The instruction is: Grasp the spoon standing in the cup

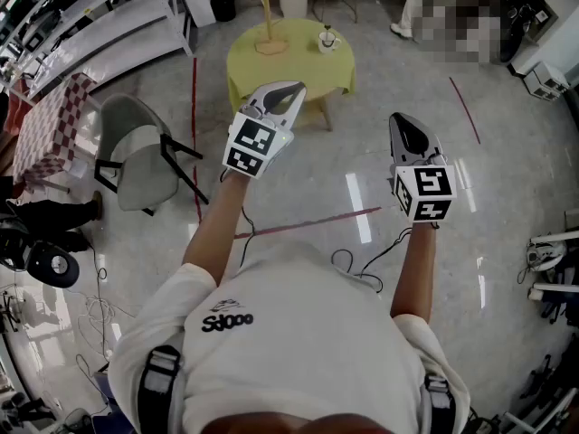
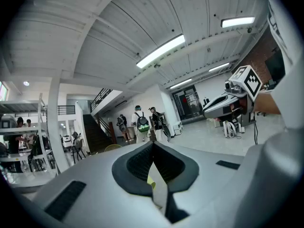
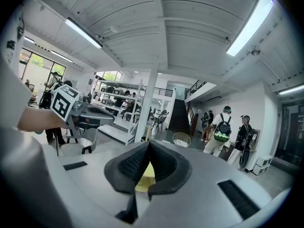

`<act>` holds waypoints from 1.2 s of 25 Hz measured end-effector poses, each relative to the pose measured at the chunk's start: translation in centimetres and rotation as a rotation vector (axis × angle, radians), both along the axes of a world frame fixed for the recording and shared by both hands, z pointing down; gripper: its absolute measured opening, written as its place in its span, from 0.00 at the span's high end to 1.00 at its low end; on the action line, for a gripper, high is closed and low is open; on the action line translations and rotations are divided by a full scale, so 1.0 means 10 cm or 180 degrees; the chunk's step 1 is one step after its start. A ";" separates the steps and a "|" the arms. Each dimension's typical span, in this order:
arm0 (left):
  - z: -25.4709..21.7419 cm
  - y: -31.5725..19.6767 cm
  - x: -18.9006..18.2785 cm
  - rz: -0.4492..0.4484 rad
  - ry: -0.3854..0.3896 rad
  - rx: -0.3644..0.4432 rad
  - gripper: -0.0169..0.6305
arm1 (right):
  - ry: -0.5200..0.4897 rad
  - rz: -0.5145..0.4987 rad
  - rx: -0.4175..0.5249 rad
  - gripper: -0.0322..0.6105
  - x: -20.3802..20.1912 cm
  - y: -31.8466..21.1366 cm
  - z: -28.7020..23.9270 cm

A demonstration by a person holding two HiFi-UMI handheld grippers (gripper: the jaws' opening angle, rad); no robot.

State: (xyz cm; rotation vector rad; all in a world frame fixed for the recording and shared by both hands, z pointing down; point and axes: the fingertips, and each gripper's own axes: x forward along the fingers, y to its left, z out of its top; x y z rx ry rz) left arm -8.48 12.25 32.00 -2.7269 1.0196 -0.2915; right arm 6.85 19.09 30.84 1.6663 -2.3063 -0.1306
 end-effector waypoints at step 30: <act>0.36 -0.43 0.44 -0.0220 -0.0002 -0.0104 0.93 | -0.0076 -0.0030 -0.0139 0.92 0.65 -0.49 0.35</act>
